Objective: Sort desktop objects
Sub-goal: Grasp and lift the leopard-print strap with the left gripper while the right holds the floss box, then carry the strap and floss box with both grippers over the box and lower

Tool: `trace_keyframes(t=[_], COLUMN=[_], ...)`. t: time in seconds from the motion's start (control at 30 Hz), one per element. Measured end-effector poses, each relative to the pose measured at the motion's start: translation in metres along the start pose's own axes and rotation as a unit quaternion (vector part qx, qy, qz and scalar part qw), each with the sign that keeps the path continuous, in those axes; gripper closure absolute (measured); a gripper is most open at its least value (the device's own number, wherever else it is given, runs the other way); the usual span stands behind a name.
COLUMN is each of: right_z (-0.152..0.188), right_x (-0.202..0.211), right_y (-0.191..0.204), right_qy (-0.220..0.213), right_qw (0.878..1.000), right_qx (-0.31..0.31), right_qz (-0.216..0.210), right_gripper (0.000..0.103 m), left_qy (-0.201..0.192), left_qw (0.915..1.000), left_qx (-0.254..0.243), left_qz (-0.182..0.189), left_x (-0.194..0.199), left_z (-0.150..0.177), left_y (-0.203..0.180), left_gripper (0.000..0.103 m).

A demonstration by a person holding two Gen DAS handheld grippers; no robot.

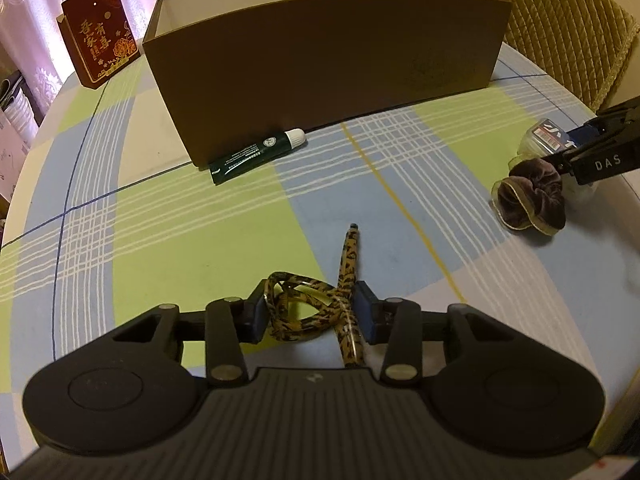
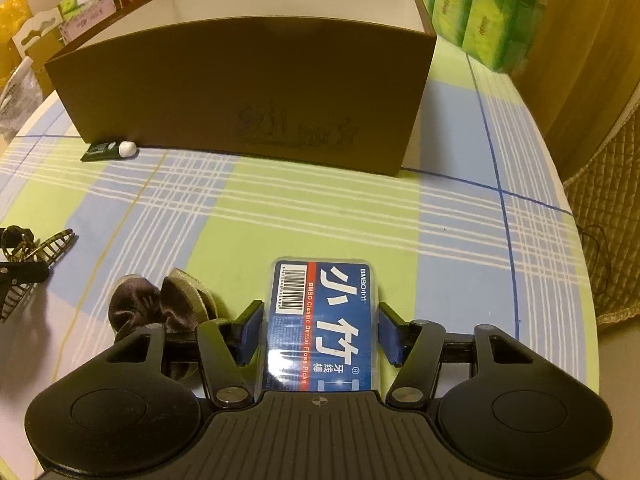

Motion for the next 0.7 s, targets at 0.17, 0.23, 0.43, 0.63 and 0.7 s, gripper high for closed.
trace_keyframes(t=[0.17,0.23,0.43,0.63,0.7], right_z=[0.002,0.003,-0.002,-0.019,-0.024], right_x=[0.003,0.005,0.013,0.023,0.026], right_y=[0.001,0.001,0.001,0.004,0.006], right_qy=[0.006,0.008,0.004,-0.004,-0.006], right_qw=[1.0,1.0,1.0,1.0,1.0], right_qx=[0.001,0.001,-0.005,-0.011,-0.012], right_qz=[-0.002,-0.002,-0.006,-0.015,-0.018], right_gripper=[0.047,0.048,0.048,0.048,0.048], left_qy=[0.004,0.005,-0.001,-0.019,-0.028], left_qw=[1.0,1.0,1.0,0.9997,0.9995], left_qx=[0.0,0.001,0.006,0.013,0.014], left_qz=[-0.001,-0.001,0.0,0.002,0.006], left_x=[-0.001,0.0,0.006,0.017,0.021], left_z=[-0.001,-0.001,-0.005,-0.02,-0.027], left_y=[-0.001,-0.001,0.0,0.002,0.002], left_gripper=[0.065,0.065,0.065,0.066,0.066])
Point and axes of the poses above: each gripper's, at about its wrist camera, not at the fingertips, and x roughly against the way its jaws point, y to its left, z to its underside, the point moved 1 cm from there along -x, roughly the way its jaws point, and after that the axes turned 12 degrees about -y, right-handed, at the moved point
